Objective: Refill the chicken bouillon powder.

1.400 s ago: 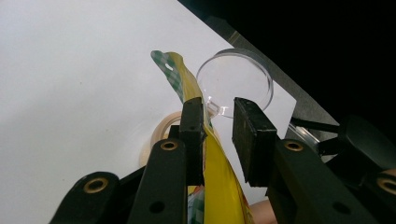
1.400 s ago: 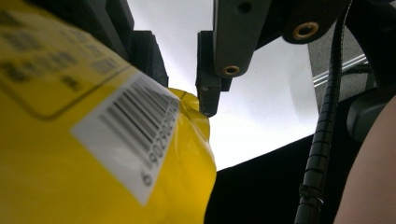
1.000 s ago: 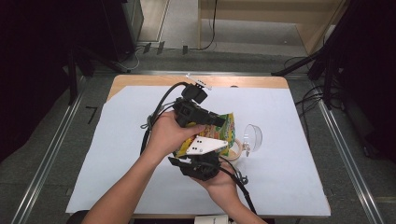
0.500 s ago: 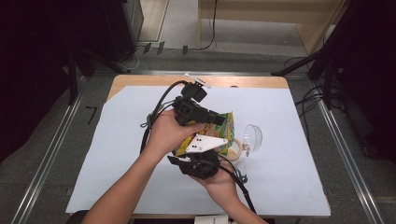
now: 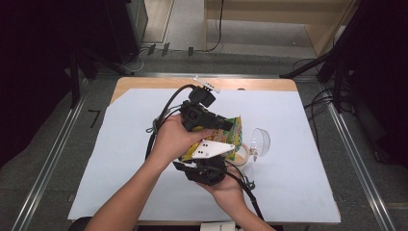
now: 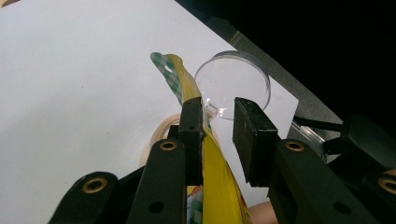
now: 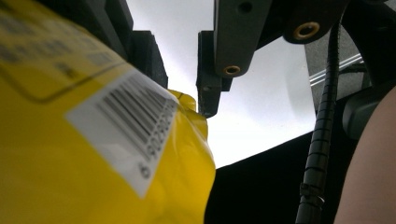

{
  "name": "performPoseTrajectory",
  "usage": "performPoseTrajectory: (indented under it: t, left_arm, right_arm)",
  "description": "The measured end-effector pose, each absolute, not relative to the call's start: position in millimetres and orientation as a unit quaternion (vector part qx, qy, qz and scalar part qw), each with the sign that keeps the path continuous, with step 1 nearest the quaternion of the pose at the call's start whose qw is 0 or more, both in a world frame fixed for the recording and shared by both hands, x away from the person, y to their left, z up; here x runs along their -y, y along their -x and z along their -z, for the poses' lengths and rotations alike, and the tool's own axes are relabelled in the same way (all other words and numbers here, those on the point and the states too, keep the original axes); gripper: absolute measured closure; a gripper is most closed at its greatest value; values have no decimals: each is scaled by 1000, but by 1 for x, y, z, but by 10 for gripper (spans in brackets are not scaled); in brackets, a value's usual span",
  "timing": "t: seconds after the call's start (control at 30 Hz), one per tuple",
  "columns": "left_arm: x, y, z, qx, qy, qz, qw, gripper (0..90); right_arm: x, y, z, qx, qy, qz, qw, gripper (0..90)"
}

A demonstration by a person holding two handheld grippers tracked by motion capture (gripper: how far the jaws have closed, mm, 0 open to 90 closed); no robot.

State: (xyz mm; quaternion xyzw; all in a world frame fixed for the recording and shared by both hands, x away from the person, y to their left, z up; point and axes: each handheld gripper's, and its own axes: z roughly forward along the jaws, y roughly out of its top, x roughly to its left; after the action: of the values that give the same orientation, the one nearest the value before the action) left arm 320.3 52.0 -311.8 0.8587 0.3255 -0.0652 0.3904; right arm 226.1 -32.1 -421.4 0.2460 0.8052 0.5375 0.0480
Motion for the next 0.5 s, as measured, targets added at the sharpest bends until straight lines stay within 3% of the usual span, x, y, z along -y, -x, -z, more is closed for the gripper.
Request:
performPoseTrajectory:
  t: [0.5]
  left_arm:
    - [-55,-327,312,-334,-855,74,389,732]
  right_arm:
    - [32,-228,416,-812,-245,-528,43,744]
